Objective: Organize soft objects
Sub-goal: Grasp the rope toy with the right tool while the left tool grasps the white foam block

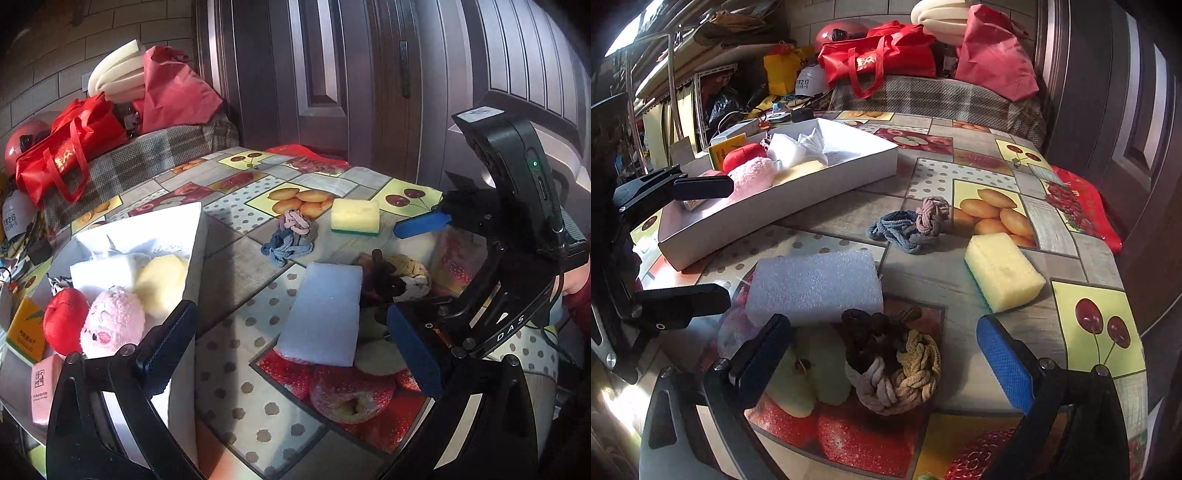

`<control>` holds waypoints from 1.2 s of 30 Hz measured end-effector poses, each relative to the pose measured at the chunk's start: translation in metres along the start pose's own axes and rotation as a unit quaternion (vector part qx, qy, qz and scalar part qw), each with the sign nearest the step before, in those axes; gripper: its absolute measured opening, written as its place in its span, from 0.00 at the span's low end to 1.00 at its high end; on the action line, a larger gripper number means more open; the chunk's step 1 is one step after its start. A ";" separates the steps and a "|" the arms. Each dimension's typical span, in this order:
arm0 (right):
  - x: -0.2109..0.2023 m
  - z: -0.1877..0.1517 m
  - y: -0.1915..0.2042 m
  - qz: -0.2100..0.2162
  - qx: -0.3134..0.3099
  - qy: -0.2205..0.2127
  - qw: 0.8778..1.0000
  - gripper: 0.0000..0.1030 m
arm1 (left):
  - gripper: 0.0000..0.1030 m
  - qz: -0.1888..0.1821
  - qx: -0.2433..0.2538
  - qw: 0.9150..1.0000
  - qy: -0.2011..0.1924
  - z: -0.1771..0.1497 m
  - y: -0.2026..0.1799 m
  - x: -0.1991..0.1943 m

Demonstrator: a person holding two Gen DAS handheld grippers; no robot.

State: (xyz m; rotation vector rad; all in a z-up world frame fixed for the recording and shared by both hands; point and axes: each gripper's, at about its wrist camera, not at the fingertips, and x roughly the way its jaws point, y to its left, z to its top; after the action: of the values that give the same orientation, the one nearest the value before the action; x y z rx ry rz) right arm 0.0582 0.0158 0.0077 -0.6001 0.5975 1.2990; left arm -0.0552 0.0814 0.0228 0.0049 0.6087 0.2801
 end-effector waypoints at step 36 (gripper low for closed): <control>-0.032 -0.006 -0.040 -0.045 0.116 -0.096 0.988 0.38 | 0.48 -0.025 -0.050 0.997 -0.049 0.011 0.004 0.000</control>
State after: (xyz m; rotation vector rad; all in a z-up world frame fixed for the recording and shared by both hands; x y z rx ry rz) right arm 0.0917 -0.0171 0.0282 -0.3018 0.5466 1.1661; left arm -0.0501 0.0860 0.0323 -0.0919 0.4960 0.2595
